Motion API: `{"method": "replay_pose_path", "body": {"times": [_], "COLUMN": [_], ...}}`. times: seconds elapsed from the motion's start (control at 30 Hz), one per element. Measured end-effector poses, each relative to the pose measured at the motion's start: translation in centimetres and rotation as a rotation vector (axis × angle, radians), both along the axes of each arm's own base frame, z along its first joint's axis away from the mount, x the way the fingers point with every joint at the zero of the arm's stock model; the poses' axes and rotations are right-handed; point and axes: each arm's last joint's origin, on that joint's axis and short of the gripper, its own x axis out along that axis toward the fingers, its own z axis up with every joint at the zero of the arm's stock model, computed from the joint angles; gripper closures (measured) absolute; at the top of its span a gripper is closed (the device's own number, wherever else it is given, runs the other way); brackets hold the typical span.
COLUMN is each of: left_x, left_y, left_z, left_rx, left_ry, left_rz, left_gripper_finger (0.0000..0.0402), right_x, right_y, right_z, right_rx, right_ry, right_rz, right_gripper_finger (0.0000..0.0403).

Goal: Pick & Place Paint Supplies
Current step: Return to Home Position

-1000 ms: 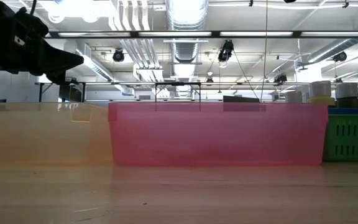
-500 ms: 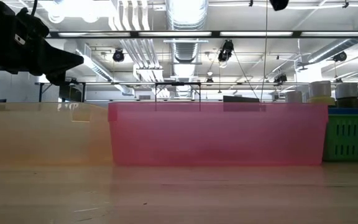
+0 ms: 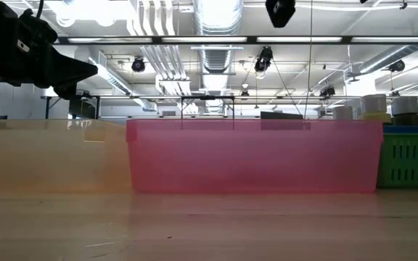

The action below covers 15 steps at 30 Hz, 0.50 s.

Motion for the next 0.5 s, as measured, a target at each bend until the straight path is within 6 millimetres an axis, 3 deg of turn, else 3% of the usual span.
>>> {"method": "replay_pose_path", "body": {"times": [0.2,0.5], "left_x": [0.0,0.0], "left_y": [0.0,0.0], "left_z": [0.0,0.0], "left_rx": [0.0,0.0], "left_ry": [0.0,0.0], "left_rz": [0.0,-0.001], "left_gripper_finger": [0.039,0.039], "right_x": [-2.2,-7.7], "right_y": [-0.6,-0.1], "right_z": [0.4,-2.6], "right_rx": [-0.087,-0.177], "right_ry": [-0.081,-0.137], "right_rz": [0.154,0.177], "right_gripper_finger": [0.0292,0.0292]}}
